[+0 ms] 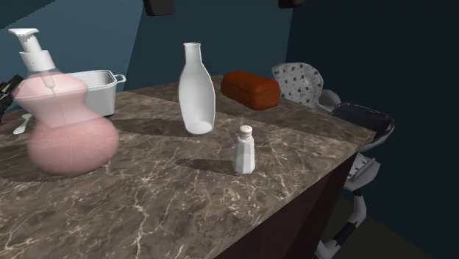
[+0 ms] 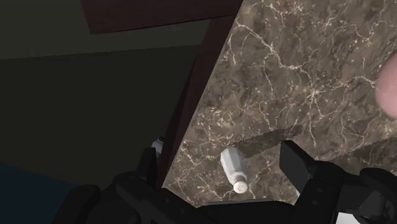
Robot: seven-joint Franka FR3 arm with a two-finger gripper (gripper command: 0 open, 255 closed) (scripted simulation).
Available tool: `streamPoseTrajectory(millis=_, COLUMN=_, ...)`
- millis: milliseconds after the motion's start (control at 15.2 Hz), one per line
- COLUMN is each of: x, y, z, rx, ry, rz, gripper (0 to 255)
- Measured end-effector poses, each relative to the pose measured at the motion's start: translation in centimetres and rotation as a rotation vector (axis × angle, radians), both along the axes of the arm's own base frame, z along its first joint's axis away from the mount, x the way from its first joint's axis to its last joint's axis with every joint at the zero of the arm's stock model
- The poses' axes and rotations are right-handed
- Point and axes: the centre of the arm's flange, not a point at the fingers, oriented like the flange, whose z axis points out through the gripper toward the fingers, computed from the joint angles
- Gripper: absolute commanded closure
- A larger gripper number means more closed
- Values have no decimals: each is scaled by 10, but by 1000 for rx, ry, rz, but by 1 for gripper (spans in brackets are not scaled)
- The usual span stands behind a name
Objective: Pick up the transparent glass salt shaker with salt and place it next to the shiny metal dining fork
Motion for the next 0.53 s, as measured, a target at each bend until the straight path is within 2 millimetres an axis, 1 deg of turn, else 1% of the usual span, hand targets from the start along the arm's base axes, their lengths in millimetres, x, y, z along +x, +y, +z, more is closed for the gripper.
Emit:
streamPoseTrajectory(millis=66, x=0, y=0, z=0, rx=0, ry=0, rz=0, gripper=0)
streamPoseTrajectory(millis=198, x=10, y=2, z=-11, rx=5, ry=0, rz=0, gripper=0)
streamPoseTrajectory(millis=528, x=60, y=5, z=-53, rx=26, ry=-6, rz=-2, gripper=0)
